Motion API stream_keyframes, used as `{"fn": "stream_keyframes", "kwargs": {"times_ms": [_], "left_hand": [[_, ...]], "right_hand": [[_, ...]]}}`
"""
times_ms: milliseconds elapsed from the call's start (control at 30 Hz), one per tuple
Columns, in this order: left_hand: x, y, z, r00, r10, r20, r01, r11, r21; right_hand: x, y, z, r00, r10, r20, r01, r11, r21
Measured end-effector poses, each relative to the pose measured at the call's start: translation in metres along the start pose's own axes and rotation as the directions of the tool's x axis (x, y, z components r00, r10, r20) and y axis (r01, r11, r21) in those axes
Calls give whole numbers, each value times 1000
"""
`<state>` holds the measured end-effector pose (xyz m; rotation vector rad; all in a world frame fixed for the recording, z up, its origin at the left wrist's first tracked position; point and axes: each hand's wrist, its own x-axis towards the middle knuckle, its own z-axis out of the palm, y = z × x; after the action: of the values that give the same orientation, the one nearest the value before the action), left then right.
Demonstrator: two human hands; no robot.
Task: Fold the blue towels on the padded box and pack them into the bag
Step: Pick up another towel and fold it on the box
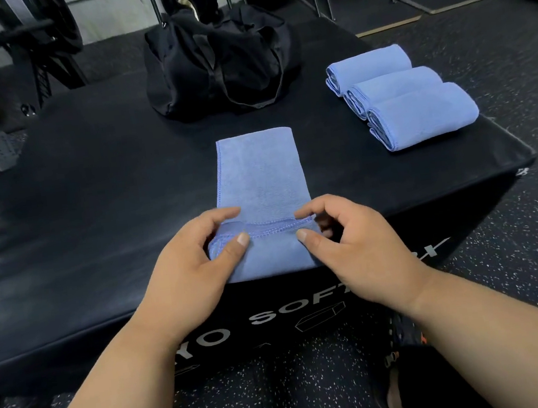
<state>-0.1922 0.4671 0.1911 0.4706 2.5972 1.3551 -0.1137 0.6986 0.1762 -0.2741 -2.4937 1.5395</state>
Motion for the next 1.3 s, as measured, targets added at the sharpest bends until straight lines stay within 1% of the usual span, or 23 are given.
{"fn": "stream_keyframes", "kwargs": {"times_ms": [100,267,367,433,533,633,700,767,933,1033,1100,1200,1300], "left_hand": [[0,-1,1,999,48,6,-48,999,-13],[2,-9,-1,1000,31,-2,-31,999,-42],[1,-10,-2,1000,22,2,-22,998,-63],[1,-9,-4,999,36,17,-35,998,-48],[1,-6,-4,997,71,31,-71,997,21],[5,-7,-3,1000,16,-10,-15,1000,26],[6,-8,-3,999,-40,-28,40,999,10],[8,-7,-2,996,-65,-56,66,998,7],[12,-6,1,990,-84,-113,86,996,17],[15,-5,3,988,-76,-135,85,995,57],[17,-4,3,989,-77,-124,86,993,77],[19,-3,0,994,-88,-67,95,989,116],[21,-2,0,991,-117,-70,125,983,135]], "right_hand": [[1,0,-2,1000,-5,15,5,1000,-1],[4,1,-1,1000,-10,16,10,1000,14],[4,0,0,1000,6,-16,-5,999,41],[5,0,0,999,13,-46,-11,999,51],[7,-1,0,997,25,-70,-22,999,48],[9,-2,1,997,37,-61,-35,999,26],[10,-1,1,996,43,-76,-42,999,14],[11,-1,2,994,54,-98,-54,999,-2],[16,1,5,988,63,-143,-69,997,-39],[17,3,6,987,55,-151,-64,996,-59],[17,4,6,989,49,-141,-59,996,-70],[18,5,5,990,50,-134,-60,995,-77],[21,6,5,991,50,-127,-66,990,-123]]}}
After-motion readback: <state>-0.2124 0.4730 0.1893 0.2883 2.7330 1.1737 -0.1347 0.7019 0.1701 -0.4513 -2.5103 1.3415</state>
